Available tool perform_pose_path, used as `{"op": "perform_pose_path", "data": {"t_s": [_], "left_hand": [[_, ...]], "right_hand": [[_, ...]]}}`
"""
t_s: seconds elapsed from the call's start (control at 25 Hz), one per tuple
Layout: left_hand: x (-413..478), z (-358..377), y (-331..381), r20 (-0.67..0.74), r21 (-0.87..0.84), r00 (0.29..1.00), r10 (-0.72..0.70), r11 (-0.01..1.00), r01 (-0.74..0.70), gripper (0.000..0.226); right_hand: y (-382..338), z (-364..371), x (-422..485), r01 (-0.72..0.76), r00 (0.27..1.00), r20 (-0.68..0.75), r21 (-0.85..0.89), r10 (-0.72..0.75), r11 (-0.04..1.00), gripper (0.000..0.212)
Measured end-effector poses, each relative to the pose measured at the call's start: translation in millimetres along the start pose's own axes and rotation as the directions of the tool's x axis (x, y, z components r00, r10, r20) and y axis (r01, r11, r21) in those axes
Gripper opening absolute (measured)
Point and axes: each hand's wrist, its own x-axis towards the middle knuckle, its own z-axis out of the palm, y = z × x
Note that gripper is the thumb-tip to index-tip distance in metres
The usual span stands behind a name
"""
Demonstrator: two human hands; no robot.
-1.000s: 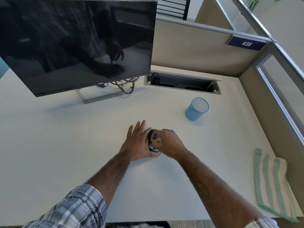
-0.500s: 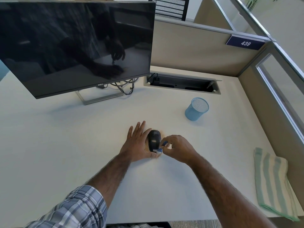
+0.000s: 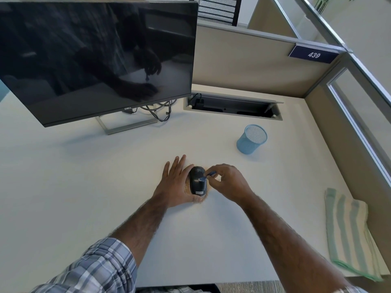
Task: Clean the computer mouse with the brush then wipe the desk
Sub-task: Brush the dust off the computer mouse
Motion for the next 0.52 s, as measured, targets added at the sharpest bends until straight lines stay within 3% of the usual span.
{"op": "perform_pose_path", "data": {"t_s": [0.4,0.52], "left_hand": [[0.3,0.7,-1.1,-0.003,-0.006,1.0,-0.001,1.0,0.001,0.125],[0.7,1.1,-1.0,-0.009,0.0,1.0,0.002,1.0,-0.002,0.124]], "right_hand": [[3.4,7.4,12.4,-0.102,0.992,-0.085,-0.106,0.093,0.989,0.012],[2.5,8.5,12.8,-0.053,0.994,-0.101,-0.076,0.045,0.996,0.015]]}}
